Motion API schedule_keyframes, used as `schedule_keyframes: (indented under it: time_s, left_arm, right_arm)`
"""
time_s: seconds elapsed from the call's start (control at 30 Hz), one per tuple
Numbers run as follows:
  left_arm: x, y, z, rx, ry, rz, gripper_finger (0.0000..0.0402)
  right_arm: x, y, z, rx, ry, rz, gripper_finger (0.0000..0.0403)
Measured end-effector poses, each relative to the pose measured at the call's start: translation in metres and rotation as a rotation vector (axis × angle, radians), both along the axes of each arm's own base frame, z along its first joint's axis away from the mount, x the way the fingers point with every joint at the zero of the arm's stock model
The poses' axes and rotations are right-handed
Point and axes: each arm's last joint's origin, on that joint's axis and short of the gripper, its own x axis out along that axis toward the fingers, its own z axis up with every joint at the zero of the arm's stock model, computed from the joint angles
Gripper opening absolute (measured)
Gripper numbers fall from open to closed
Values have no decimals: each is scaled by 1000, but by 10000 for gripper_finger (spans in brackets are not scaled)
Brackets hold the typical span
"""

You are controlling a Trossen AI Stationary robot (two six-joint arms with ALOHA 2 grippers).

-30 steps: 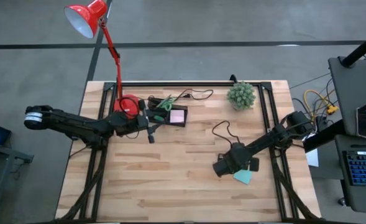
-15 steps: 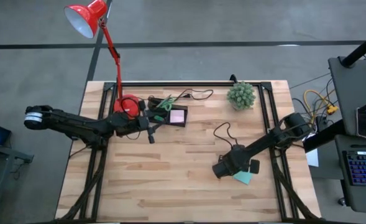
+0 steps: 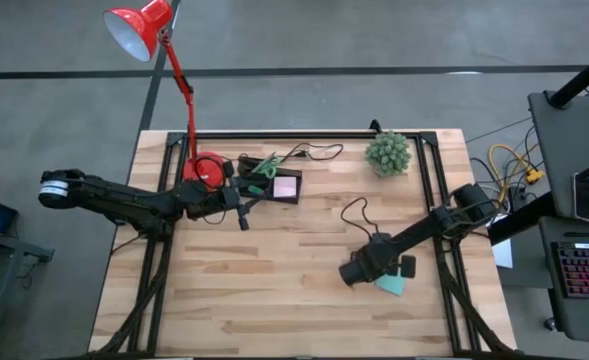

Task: Pick and place office supplies into organizer
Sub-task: Put the blue sticky notes into the black mesh desk organizer

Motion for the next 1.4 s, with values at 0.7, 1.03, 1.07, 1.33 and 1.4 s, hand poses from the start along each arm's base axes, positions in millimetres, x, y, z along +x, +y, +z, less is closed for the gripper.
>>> schedule_keyframes:
  time_s: [0.7,1.03,1.07,1.33,1.4]
  left_arm:
    - [0,0,0,-1,0,0,141]
    - [0,0,0,-1,0,-1,141]
    - [0,0,0,-1,0,0,141]
    - [0,0,0,-1,0,-1,141]
    - [0,0,0,-1,0,0,141]
  right_arm:
    - [0,6,-1,234,10,324,8]
    - [16,12,13,230,-76,400,8]
    - [17,12,14,228,-78,402,8]
    - [24,15,30,188,-91,431,8]
    - [25,15,33,182,-94,434,8]
